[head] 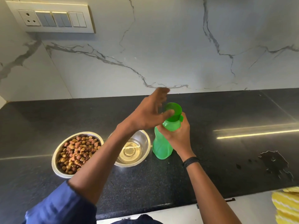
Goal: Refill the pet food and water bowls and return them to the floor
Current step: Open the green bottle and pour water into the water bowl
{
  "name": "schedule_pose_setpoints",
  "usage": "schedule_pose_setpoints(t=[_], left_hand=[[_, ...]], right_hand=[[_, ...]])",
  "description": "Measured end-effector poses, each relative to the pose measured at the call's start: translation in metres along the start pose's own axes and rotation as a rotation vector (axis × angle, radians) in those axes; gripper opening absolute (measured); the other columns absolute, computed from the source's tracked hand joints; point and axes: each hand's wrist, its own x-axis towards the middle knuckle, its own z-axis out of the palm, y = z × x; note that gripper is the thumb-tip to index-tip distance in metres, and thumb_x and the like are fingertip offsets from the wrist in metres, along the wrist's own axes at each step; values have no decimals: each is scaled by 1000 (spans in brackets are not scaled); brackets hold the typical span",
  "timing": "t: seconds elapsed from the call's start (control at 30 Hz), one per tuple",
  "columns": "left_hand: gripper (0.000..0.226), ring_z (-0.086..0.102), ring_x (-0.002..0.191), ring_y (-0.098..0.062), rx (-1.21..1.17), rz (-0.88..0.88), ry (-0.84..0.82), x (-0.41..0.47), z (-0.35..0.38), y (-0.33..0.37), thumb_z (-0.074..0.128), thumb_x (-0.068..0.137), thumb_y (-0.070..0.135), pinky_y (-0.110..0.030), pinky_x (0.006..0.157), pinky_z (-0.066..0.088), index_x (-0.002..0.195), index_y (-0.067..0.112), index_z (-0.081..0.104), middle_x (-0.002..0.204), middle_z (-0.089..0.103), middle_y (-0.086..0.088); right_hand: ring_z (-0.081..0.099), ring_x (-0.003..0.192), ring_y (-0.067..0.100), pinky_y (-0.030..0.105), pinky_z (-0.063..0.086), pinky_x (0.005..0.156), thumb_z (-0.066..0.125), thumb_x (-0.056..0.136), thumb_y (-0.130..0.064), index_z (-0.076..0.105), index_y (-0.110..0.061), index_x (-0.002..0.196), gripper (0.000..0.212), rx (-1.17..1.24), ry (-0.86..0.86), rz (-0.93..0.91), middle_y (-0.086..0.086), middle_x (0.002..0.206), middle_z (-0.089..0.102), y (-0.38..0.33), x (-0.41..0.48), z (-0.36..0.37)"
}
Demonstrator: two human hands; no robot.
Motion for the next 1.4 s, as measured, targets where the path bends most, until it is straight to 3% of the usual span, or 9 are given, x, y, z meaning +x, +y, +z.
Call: schedule_pose_setpoints(t=[0.2,0.37,0.53,0.67,0.83,0.97,1.13,1.27,1.4], left_hand=[[59,65,86,-16,260,38,106,2,2,4,81,71,44,-36,78,55,114,13,56,100,67,1],[71,51,126,-15,53,26,-226,8,-2,-2,77,78,18,-32,103,47,138,9,40,136,51,-5],[66,57,100,-16,421,115,-35,12,5,-1,77,73,49,-33,83,51,122,15,48,116,55,2],[75,49,125,-11,76,-12,-330,19,-4,-2,77,80,15,-18,100,45,143,10,37,138,49,-1],[76,60,98,-15,392,32,-72,21,-2,4,82,64,55,-33,85,52,123,19,52,112,61,5],[71,58,116,-13,34,-46,-347,24,-15,0,83,74,17,-24,97,50,137,13,48,130,59,-1],[73,60,89,-17,564,38,-15,20,-1,6,74,64,66,-31,74,48,116,20,52,101,63,6],[73,49,120,-17,319,14,-454,23,-7,5,74,82,26,-30,100,44,143,18,34,136,47,0],[66,59,99,-21,663,49,-168,26,-3,11,69,70,66,-38,81,50,119,24,54,112,62,4]], right_hand=[[66,93,9,25,53,81,88,64,-19,57,-14,109,56,-38,6,-5,-3,101,68,3,1,-1],[65,94,5,15,50,80,87,65,-4,56,-14,110,55,-31,-11,-15,-4,101,67,4,2,-2],[64,97,3,15,50,82,89,64,-16,56,-17,112,58,-23,-11,-15,-7,103,66,1,0,-1],[65,93,1,13,49,79,87,64,-15,56,-11,112,57,-20,-8,-17,-8,101,66,2,0,-2],[66,98,8,20,52,83,88,67,-19,58,-11,112,55,-35,-8,-14,-4,103,68,2,1,-1],[66,96,9,20,52,81,88,68,-14,57,-10,112,54,-12,1,-18,-3,103,67,3,1,-1],[66,98,8,19,52,82,89,65,-22,57,-19,110,55,-4,-5,-11,-4,103,68,1,0,0],[66,93,6,16,51,79,87,61,-25,56,-22,107,55,-10,-12,-17,-6,100,67,1,0,-2],[66,98,6,19,52,84,88,67,-17,59,-14,111,53,-38,-11,-28,-10,100,68,4,1,-1]])
